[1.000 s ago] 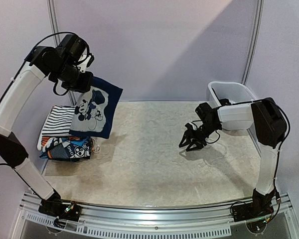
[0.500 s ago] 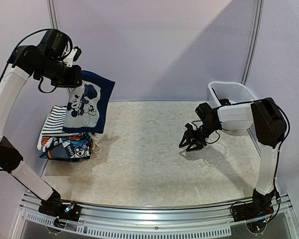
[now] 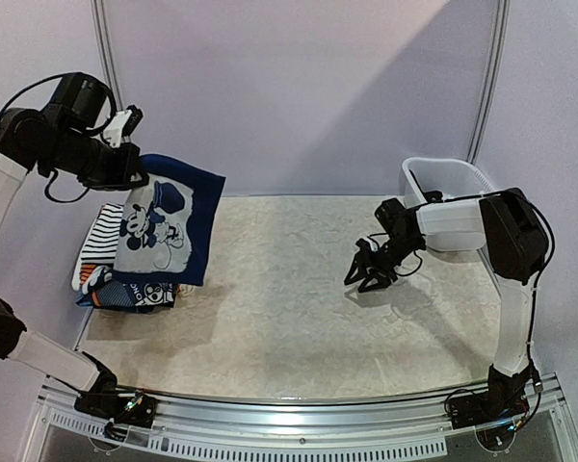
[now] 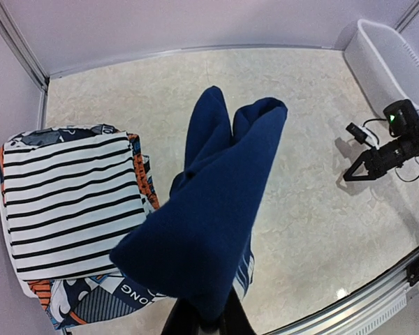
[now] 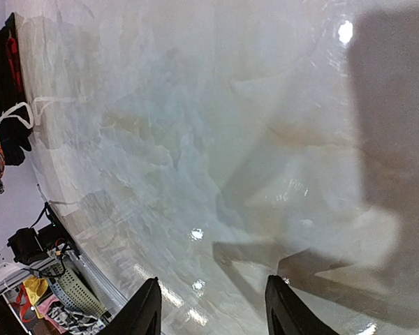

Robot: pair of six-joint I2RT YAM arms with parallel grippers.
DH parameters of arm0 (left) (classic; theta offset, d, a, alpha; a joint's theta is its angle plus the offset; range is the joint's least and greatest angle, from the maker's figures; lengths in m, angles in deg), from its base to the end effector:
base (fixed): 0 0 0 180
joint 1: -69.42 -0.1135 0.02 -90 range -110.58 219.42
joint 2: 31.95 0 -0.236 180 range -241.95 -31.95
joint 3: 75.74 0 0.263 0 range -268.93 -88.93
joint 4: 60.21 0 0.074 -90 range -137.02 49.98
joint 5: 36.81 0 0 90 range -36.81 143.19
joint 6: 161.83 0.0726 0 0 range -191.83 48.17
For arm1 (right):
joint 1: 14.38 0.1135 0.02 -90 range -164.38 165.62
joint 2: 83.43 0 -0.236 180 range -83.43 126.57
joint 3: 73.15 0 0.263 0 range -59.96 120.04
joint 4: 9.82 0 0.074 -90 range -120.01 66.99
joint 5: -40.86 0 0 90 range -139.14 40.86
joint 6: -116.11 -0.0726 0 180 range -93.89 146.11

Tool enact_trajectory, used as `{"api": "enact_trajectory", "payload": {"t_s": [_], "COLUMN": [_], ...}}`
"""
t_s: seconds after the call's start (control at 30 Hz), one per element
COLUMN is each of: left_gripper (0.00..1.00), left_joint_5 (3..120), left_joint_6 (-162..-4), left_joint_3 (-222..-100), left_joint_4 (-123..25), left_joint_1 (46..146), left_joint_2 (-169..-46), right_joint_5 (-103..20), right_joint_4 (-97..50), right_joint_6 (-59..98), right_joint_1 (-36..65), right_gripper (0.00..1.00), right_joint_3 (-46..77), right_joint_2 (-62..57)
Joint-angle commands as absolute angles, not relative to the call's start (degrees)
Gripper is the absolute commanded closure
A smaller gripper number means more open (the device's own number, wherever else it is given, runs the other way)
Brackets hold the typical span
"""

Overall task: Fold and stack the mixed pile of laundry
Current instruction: Place the square-folded T-shirt at the corner of the board.

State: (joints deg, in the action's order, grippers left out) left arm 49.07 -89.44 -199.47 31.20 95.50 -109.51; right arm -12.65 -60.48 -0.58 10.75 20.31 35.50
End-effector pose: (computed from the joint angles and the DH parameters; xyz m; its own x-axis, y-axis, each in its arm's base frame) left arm 0.2308 -0.1072 0.4297 -0.7268 0.0198 -0.6866 0.1817 0.9695 -0.1644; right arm 0.3468 0.2104 0.0784 -0.9966 -0.0686 0.0451 -0.0256 0.7814 0.6235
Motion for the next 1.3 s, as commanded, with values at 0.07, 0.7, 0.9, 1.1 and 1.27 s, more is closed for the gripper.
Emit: {"api": "enact_trajectory", "payload": {"t_s": [0.07, 0.7, 0.9, 1.1, 1.27], "left_gripper": [1.0, 1.0, 1.0, 1.0, 1.0], "left_joint_5": [44.93, 26.35, 21.03, 19.44, 19.28], "left_joint_6": [-88.91, -85.48, -82.34, -76.96, -72.69], "left_joint_3": [-195.95, -191.97, -190.67, -187.96, -185.66], "left_joint_4": [48.63, 51.37, 48.92, 43.12, 36.69], "left_joint_1": [95.0, 92.7, 90.2, 86.28, 82.15], "left_joint_2": [-109.5, -113.34, -113.99, -114.51, -115.97], "right_joint_5": [-13.53, -14.07, -13.81, -13.81, -13.72], "right_joint_4": [-61.11, -61.14, -61.47, -62.3, -62.3], "right_joint_6": [-0.52, -0.86, -0.95, -0.61, -0.86], "right_joint_1": [11.46, 11.54, 11.51, 11.58, 11.56], "right_gripper": [0.49, 0.49, 0.49, 0.49, 0.49], "right_joint_3": [21.3, 19.36, 20.22, 21.58, 21.86], "right_joint_2": [36.3, 35.44, 36.31, 37.15, 37.68]}}
